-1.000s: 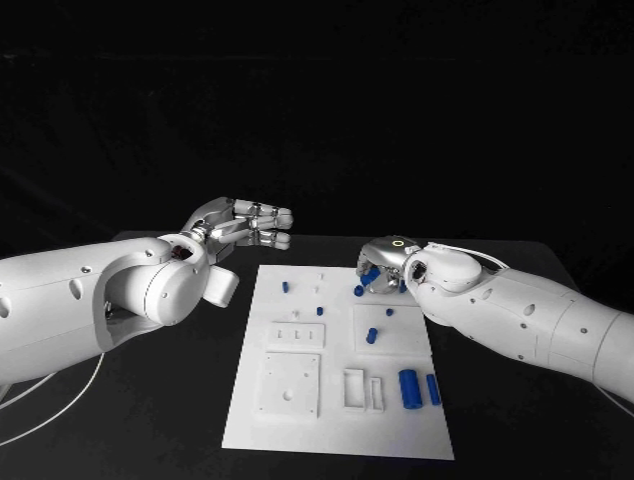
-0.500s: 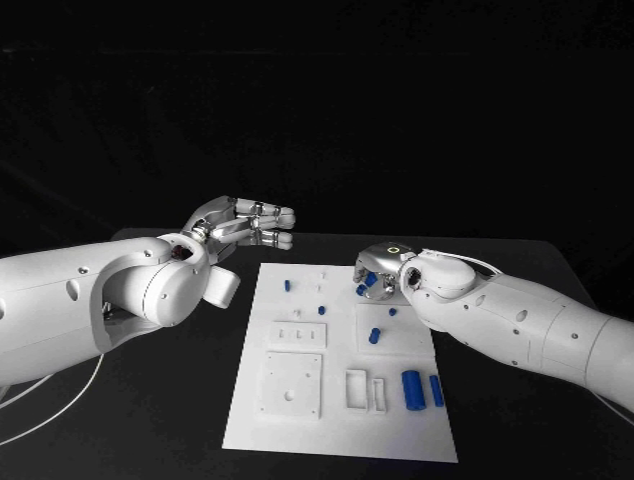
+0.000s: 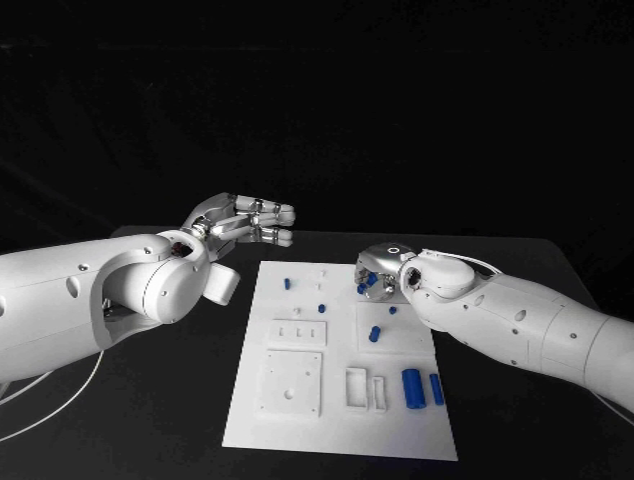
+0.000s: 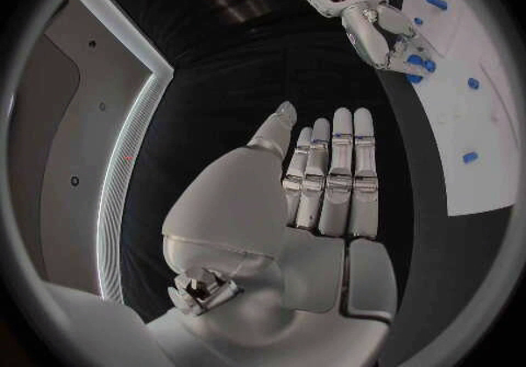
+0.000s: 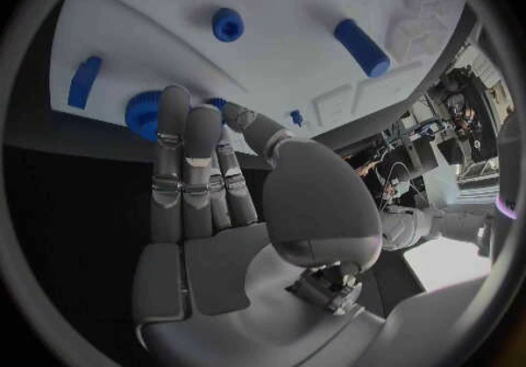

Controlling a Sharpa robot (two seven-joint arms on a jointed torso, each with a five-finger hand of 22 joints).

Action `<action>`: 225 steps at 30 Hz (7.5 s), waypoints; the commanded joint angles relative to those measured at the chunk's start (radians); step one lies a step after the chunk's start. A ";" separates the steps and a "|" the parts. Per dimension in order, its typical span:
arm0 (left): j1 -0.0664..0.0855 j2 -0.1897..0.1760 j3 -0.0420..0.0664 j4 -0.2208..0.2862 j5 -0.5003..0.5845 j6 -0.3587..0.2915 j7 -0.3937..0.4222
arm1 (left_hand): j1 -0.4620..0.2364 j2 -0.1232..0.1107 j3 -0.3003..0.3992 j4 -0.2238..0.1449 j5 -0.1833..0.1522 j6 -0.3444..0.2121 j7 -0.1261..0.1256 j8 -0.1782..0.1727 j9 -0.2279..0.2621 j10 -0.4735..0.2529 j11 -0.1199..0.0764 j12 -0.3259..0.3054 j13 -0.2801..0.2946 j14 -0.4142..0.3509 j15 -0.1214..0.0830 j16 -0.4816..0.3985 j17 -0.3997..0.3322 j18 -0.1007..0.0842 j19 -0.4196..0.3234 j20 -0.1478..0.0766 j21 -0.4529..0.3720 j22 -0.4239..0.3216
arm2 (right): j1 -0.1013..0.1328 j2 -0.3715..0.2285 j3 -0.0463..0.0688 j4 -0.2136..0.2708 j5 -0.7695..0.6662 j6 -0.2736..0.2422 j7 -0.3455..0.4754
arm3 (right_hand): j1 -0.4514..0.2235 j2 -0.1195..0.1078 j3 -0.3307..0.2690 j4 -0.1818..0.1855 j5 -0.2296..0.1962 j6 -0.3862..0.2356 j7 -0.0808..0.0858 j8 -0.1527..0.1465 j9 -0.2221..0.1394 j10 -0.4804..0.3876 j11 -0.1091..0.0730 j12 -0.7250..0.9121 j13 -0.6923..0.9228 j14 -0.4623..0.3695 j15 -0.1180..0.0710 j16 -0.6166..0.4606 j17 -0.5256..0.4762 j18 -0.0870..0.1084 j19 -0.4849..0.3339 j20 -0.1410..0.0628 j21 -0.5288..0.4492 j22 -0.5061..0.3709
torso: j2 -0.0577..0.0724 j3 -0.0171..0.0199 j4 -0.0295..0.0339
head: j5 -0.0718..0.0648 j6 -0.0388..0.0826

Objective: Assemble the parts on the task board

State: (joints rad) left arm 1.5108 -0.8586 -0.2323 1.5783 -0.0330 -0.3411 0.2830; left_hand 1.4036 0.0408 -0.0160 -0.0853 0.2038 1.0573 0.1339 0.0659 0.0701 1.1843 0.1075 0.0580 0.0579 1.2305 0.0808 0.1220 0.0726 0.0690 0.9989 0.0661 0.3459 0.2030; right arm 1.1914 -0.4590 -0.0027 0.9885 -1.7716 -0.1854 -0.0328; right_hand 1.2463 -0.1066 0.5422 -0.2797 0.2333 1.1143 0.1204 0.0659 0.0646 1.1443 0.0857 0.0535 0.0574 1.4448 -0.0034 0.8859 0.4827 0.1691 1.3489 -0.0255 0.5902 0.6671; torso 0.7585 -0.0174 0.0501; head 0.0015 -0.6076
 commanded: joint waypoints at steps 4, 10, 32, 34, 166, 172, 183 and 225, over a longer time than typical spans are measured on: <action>0.002 0.001 0.001 0.000 -0.006 0.011 0.009 | -0.006 0.000 -0.002 -0.001 0.001 -0.006 0.001 -0.004 -0.001 -0.009 0.000 0.000 0.001 0.004 0.001 -0.006 0.002 0.002 0.008 -0.002 -0.004 -0.001 | -0.002 0.002 -0.001 0.000 -0.015 0.019 0.004 | -0.011 0.003 0.022 0.001 -0.011 0.013 -0.001 -0.003 0.000 0.013 0.000 0.003 0.001 -0.003 -0.009 0.008 -0.002 -0.010 0.002 -0.010 0.008 0.034 | 0.000 0.0003 0.0016 | 0.000 -0.002; 0.002 0.001 0.001 0.001 -0.006 0.012 0.008 | -0.006 0.000 -0.002 -0.001 0.001 -0.006 0.001 -0.004 -0.001 -0.009 0.000 0.000 0.001 0.004 0.001 -0.006 0.002 0.002 0.008 -0.002 -0.004 -0.001 | -0.003 0.005 -0.001 -0.004 -0.015 0.021 0.004 | -0.013 0.002 0.021 0.001 -0.010 0.015 -0.001 -0.004 0.000 0.016 -0.001 0.004 0.001 -0.003 -0.010 0.010 -0.002 -0.009 0.005 -0.010 -0.007 0.065 | 0.000 0.0000 0.0029 | 0.002 0.000; 0.002 0.004 0.000 -0.006 -0.006 0.012 0.007 | -0.007 0.000 -0.005 -0.002 -0.001 -0.007 0.001 -0.004 -0.001 -0.010 0.000 0.000 0.001 0.005 0.001 -0.006 0.002 0.002 0.013 -0.002 -0.009 -0.008 | -0.011 0.007 -0.007 -0.010 -0.024 -0.002 0.002 | 0.005 0.020 0.059 -0.002 -0.045 0.060 -0.012 -0.001 0.003 0.081 -0.019 0.004 0.002 -0.004 -0.023 0.013 0.000 -0.024 0.030 -0.021 -0.055 0.173 | 0.001 -0.0004 0.0001 | 0.006 -0.005; 0.002 0.005 0.000 -0.007 -0.006 0.011 0.007 | -0.007 0.000 -0.005 -0.002 -0.001 -0.007 0.001 -0.004 -0.001 -0.010 0.000 0.000 0.001 0.005 0.001 -0.006 0.002 0.002 0.013 -0.002 -0.009 -0.008 | -0.011 0.006 -0.007 -0.008 -0.025 -0.020 0.001 | 0.009 0.025 0.072 -0.002 -0.062 0.078 -0.016 -0.001 0.004 0.103 -0.025 0.004 0.003 -0.004 -0.027 0.015 0.000 -0.029 0.029 -0.026 -0.051 0.184 | 0.001 -0.0001 0.0010 | 0.006 -0.003; 0.029 0.030 0.000 -0.014 -0.017 -0.001 0.004 | -0.008 0.002 -0.018 -0.010 -0.001 -0.014 0.004 -0.004 -0.002 -0.020 0.003 -0.001 0.001 0.006 0.002 -0.007 0.001 0.002 0.020 -0.002 -0.013 -0.026 | 0.021 0.175 -0.005 -0.150 0.026 -0.208 -0.055 | 0.004 -0.017 0.044 0.005 -0.083 -0.016 0.009 -0.004 -0.002 -0.028 0.011 0.003 0.000 -0.003 -0.005 0.008 -0.020 -0.022 0.108 -0.006 -0.271 0.390 | 0.040 -0.0158 0.0419 | 0.020 0.023; 0.029 0.028 0.000 -0.015 -0.017 -0.001 0.004 | -0.008 0.002 -0.018 -0.010 -0.001 -0.014 0.004 -0.004 -0.002 -0.020 0.003 -0.001 0.001 0.006 0.002 -0.007 0.001 0.002 0.020 -0.002 -0.013 -0.026 | 0.021 0.159 -0.005 -0.128 0.033 -0.220 -0.055 | 0.003 -0.017 0.043 0.005 -0.081 -0.015 0.009 -0.004 -0.002 -0.028 0.010 0.003 0.000 -0.003 -0.005 0.009 -0.020 -0.022 0.109 -0.006 -0.273 0.391 | 0.039 -0.0149 0.0393 | 0.016 0.025; 0.029 0.012 0.000 -0.016 -0.017 0.005 0.004 | -0.008 0.004 -0.019 -0.010 -0.001 -0.011 0.002 -0.003 -0.001 -0.008 0.000 0.000 0.001 0.006 0.001 -0.008 0.002 0.002 0.021 -0.002 -0.013 -0.029 | 0.024 0.007 0.017 0.043 0.122 -0.224 -0.058 | -0.028 -0.024 -0.044 0.038 -0.043 -0.032 -0.001 -0.003 -0.001 0.128 -0.031 0.004 0.005 0.000 -0.032 0.022 -0.012 -0.042 0.124 -0.026 -0.289 0.385 | 0.033 -0.0114 0.0177 | 0.007 0.035; 0.029 0.006 0.000 -0.025 -0.020 0.020 0.004 | -0.007 0.005 -0.019 -0.012 -0.002 -0.009 0.002 -0.004 -0.001 -0.009 0.000 0.000 0.001 0.006 0.001 -0.008 0.002 0.001 0.021 -0.002 -0.012 -0.030 | 0.035 -0.068 0.063 -0.033 0.264 0.017 -0.053 | 0.034 0.049 -0.476 0.057 0.089 -0.223 0.003 -0.008 -0.007 0.136 -0.079 0.987 1.086 0.000 -0.059 0.189 0.519 -0.074 0.147 -0.059 -0.190 0.602 | 0.032 -0.0045 0.0036 | -0.026 0.028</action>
State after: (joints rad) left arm 1.5381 -0.8552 -0.2335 1.5520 -0.0482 -0.3377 0.2798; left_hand 1.4037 0.0409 -0.0324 -0.0965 0.2038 1.0504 0.1409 0.0660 0.0696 1.1738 0.1109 0.0579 0.0578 1.2306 0.0806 0.1192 0.0727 0.0690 1.0150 0.0643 0.3371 0.1738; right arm 1.2277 -0.5313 0.0611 0.9628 -1.4935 -0.1842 -0.0949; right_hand 1.2821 -0.0659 0.0617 -0.2198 0.3277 0.8927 0.1227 0.0616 0.0587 1.2794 0.0038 1.0364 1.1422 1.4382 -0.0606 1.0707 1.0011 0.0775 1.4668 -0.0890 0.3967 1.2685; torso 0.7902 -0.0218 0.0519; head -0.0238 -0.5793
